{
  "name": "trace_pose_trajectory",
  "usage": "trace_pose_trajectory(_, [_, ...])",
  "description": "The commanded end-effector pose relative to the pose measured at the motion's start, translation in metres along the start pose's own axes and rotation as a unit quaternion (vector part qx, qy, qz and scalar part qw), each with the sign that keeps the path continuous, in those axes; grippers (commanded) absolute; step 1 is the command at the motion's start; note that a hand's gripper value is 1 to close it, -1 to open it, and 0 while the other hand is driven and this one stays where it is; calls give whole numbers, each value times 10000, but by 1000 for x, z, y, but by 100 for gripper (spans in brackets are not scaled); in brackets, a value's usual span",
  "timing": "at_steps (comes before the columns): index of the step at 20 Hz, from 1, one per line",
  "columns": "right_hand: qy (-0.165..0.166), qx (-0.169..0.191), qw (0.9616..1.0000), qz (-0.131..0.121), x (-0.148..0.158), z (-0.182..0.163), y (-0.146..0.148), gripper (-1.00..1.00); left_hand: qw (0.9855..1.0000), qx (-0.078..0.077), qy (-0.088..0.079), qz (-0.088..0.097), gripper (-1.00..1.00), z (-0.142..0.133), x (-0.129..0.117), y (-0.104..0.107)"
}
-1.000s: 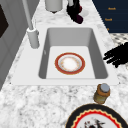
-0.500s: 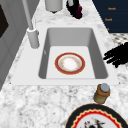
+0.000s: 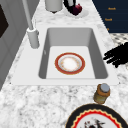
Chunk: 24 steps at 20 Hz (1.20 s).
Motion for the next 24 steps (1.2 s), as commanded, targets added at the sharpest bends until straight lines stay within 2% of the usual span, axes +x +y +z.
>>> trace_pose_trajectory(1, [-66, -84, 9999, -107, -21, 19, 5, 100, 10000, 0, 0, 0, 0, 0, 0, 0])
trace_pose_trajectory(7, [-80, -109, 9998, -117, -51, 51, 26, 100, 10000, 0, 0, 0, 0, 0, 0, 0])
trace_pose_trajectory(11, [-268, 47, 9996, -61, -78, 41, 49, 100, 10000, 0, 0, 0, 0, 0, 0, 0])
trace_pose_trajectory(13, [-212, 43, 9998, 34, -84, 39, 66, 100, 10000, 0, 0, 0, 0, 0, 0, 0])
trace_pose_trajectory(17, [-248, -32, 9997, 31, -112, 50, 86, 100, 10000, 0, 0, 0, 0, 0, 0, 0])
trace_pose_trajectory(19, [-277, -191, 9993, -159, -119, 58, 95, 100, 10000, 0, 0, 0, 0, 0, 0, 0])
trace_pose_trajectory(21, [-361, -324, 9982, -350, -121, 50, 91, 100, 10000, 0, 0, 0, 0, 0, 0, 0])
trace_pose_trajectory(24, [-472, -401, 9976, -309, -117, 46, 93, 100, 10000, 0, 0, 0, 0, 0, 0, 0])
